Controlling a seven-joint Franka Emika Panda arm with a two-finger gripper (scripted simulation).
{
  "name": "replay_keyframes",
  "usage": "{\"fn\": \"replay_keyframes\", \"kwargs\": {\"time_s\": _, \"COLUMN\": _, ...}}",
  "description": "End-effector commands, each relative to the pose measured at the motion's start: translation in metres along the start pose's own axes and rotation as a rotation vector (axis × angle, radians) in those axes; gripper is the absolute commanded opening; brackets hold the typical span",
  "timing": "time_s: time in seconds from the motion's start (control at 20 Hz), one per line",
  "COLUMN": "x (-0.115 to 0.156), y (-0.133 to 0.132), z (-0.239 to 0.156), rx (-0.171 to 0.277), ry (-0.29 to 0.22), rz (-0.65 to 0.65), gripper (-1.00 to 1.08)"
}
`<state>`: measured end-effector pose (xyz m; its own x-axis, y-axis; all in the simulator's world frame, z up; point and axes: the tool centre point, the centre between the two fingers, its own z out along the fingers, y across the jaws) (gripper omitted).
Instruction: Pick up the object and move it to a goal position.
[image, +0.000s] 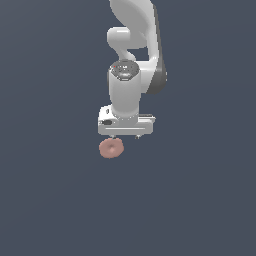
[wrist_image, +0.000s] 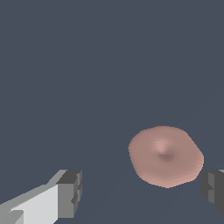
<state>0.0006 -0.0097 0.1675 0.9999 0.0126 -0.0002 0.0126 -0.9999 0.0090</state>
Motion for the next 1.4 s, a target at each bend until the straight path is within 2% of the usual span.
{"fn": "replay_keyframes", "kwargs": {"time_s": 0.0, "x": 0.000, "y": 0.000, "z": 0.000, "rx": 0.000, "ry": 0.000, "rz": 0.000, "gripper": 1.00}}
{"fn": "replay_keyframes", "kwargs": {"time_s": 0.55, "x": 0.000, "y": 0.000, "z": 0.000, "rx": 0.000, "ry": 0.001, "rz": -0.001, "gripper": 1.00}}
{"fn": "replay_keyframes", "kwargs": {"time_s": 1.0, "x": 0.007, "y": -0.011, "z": -0.019, "rx": -0.017, "ry": 0.038, "rz": -0.064, "gripper": 1.00}}
{"fn": "replay_keyframes", "kwargs": {"time_s": 1.35, "x": 0.006, "y": -0.009, "z": -0.015, "rx": -0.013, "ry": 0.035, "rz": -0.029, "gripper": 1.00}}
